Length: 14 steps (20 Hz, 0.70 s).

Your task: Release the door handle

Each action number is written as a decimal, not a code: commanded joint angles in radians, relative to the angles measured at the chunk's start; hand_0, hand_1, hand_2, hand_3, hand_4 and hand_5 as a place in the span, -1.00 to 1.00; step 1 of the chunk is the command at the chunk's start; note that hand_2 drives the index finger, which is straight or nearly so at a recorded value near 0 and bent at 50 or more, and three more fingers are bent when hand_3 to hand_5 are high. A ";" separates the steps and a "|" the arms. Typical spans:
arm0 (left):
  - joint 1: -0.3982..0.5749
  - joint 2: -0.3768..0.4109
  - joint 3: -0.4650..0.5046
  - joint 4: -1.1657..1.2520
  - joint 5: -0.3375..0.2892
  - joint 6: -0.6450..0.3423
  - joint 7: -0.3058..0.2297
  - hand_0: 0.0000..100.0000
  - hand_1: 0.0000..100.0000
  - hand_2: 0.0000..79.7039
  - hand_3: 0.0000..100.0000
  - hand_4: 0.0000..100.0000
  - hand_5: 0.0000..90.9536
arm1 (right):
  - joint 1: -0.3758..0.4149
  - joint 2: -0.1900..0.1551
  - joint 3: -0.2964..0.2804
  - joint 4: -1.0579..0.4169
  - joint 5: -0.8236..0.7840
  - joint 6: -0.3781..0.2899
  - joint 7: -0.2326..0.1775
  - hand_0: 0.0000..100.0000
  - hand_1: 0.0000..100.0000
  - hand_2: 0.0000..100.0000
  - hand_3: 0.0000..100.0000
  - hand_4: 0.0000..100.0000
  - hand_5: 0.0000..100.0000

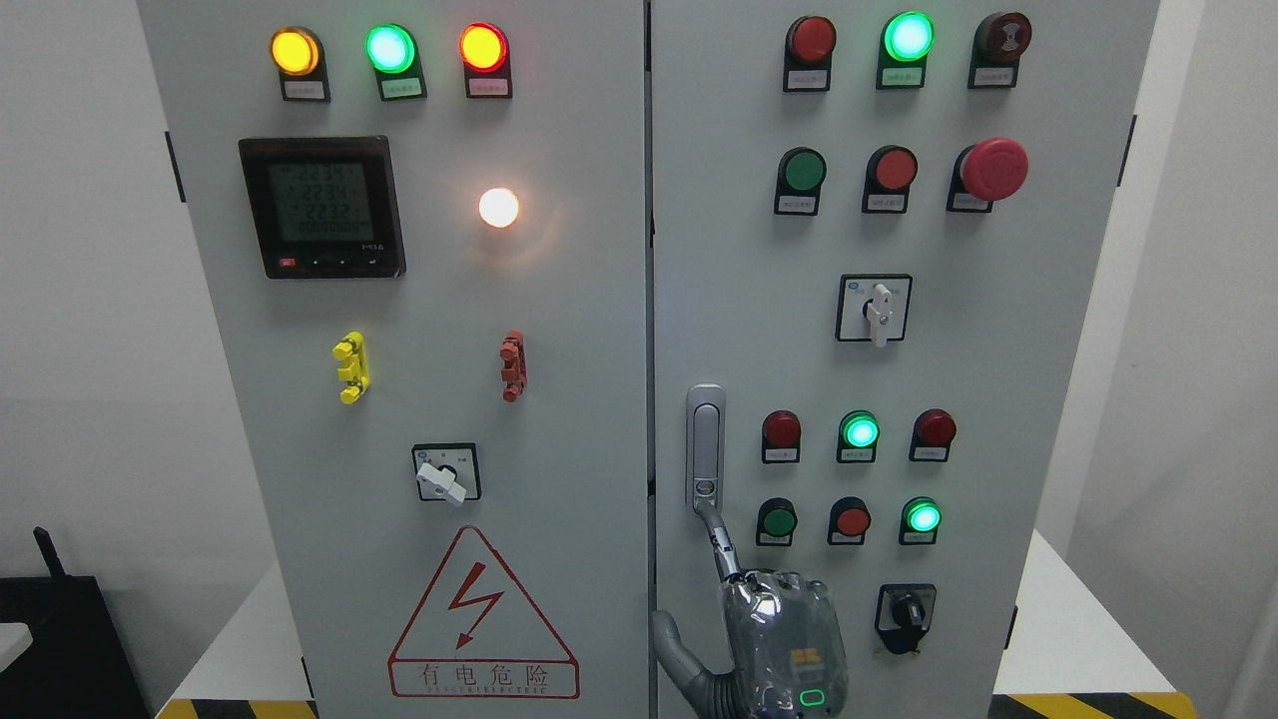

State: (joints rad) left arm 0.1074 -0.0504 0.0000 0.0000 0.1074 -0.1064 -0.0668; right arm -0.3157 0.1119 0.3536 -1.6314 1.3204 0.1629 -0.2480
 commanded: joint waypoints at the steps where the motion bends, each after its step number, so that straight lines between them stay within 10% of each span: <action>1: 0.000 0.000 -0.014 0.020 0.000 0.001 -0.001 -0.76 -0.22 -1.00 -1.00 -1.00 -1.00 | 0.003 0.000 -0.001 0.004 0.000 0.000 0.016 -0.29 -0.31 -0.96 1.00 1.00 1.00; 14: 0.000 0.001 -0.014 0.020 0.000 0.001 -0.001 -0.76 -0.22 -1.00 -1.00 -1.00 -1.00 | 0.009 0.000 -0.002 0.002 0.000 0.000 0.024 -0.29 -0.31 -0.92 1.00 1.00 1.00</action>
State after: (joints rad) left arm 0.1073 -0.0504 0.0000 0.0000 0.1074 -0.1064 -0.0668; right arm -0.3096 0.1120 0.3521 -1.6296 1.3207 0.1608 -0.2243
